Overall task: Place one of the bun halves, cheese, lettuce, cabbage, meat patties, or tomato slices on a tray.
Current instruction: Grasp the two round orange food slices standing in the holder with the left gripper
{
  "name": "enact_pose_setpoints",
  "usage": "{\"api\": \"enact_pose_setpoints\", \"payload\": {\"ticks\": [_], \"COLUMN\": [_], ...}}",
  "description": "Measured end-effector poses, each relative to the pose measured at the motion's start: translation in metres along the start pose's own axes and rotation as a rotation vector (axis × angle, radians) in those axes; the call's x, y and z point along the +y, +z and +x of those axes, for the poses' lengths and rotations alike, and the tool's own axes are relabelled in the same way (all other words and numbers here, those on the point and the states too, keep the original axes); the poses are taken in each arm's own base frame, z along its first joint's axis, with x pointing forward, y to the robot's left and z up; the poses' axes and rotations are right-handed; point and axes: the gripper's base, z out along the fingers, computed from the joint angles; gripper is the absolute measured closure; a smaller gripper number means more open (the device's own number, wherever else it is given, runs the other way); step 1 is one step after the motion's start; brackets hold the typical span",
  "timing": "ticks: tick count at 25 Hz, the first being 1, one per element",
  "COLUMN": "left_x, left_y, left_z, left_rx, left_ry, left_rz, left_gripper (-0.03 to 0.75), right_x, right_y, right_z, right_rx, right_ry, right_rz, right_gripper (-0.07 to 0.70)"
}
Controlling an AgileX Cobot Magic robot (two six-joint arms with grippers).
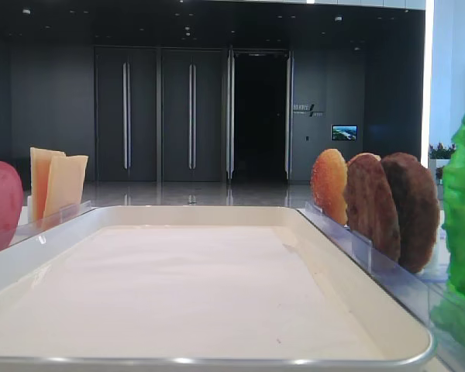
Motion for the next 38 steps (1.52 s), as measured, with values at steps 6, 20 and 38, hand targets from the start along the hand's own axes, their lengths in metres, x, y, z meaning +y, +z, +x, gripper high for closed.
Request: {"api": "enact_pose_setpoints", "payload": {"ticks": [6, 20, 38], "left_x": [-0.0002, -0.0002, -0.0002], "left_y": [0.001, 0.0012, 0.0012], "left_z": [-0.0004, -0.0003, -0.0003], "left_rx": [-0.009, -0.009, -0.009], "left_ry": [0.003, 0.004, 0.01], "left_rz": [0.003, 0.003, 0.003], "left_gripper": [0.125, 0.125, 0.125], "right_x": [0.0, 0.0, 0.0001], "right_y": [0.0, 0.0, 0.0], "right_z": [0.0, 0.0, 0.0], "right_rx": [0.0, 0.0, 0.0], "right_ry": [0.0, 0.0, 0.0], "right_rz": [0.0, 0.0, -0.001], "right_gripper": [0.076, 0.076, 0.076]}}
